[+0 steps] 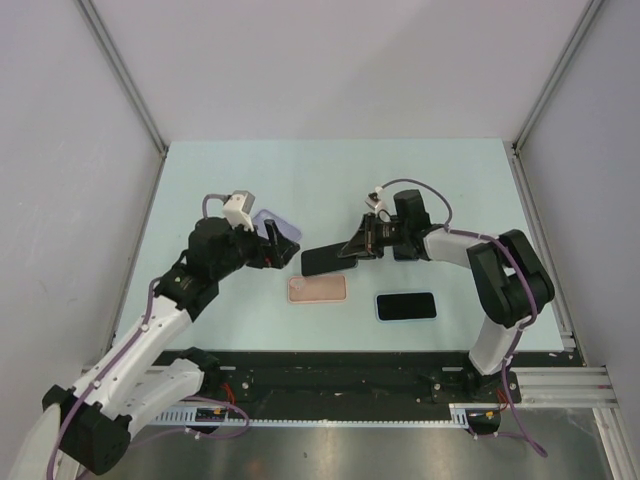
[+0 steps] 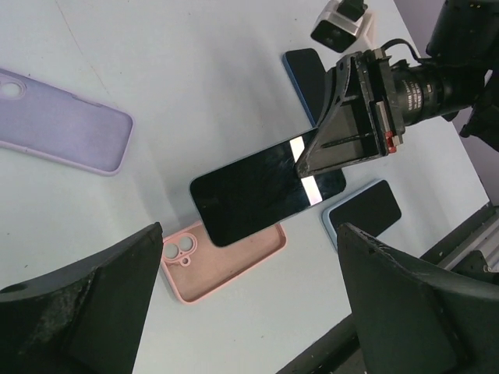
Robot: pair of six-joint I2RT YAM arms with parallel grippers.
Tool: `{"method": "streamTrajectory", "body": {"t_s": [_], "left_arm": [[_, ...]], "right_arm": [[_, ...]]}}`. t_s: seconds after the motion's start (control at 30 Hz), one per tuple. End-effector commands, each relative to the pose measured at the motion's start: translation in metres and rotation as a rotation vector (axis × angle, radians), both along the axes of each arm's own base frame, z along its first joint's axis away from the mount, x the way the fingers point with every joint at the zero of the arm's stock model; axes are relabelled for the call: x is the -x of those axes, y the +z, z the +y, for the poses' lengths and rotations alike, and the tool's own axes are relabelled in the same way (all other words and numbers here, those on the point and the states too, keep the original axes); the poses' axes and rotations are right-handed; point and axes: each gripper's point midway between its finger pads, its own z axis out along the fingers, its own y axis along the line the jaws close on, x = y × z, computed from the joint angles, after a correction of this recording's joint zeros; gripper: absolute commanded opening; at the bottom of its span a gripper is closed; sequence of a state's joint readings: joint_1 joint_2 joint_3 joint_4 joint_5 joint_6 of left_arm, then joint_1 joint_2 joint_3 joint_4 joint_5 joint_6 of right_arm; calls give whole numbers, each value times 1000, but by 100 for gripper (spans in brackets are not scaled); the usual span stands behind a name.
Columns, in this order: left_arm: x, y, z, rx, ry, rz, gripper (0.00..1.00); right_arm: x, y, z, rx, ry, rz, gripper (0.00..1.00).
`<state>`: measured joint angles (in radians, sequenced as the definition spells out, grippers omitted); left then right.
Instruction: Put the phone into the phone case
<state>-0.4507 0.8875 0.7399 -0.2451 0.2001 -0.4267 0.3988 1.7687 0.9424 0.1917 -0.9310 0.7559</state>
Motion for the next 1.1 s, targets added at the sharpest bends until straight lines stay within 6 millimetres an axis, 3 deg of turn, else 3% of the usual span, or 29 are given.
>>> {"method": "streamTrajectory", "body": {"t_s": [0.0,0.37,0.7,1.07], "left_arm": [[0,7,8,-10,22,-67,97],[-1,-5,6,-20,16,-30,97],[-3,-23,2,-40,-1,24,93],[-2,-35,1,-57,-13,56,91]], "right_arm": [[1,15,20,-75,32,-34,0],[21,-8,41,-51,87,28,0],[33,-42,40,39,95,105,0],[38,-66,43,87,86,153,0]]}}
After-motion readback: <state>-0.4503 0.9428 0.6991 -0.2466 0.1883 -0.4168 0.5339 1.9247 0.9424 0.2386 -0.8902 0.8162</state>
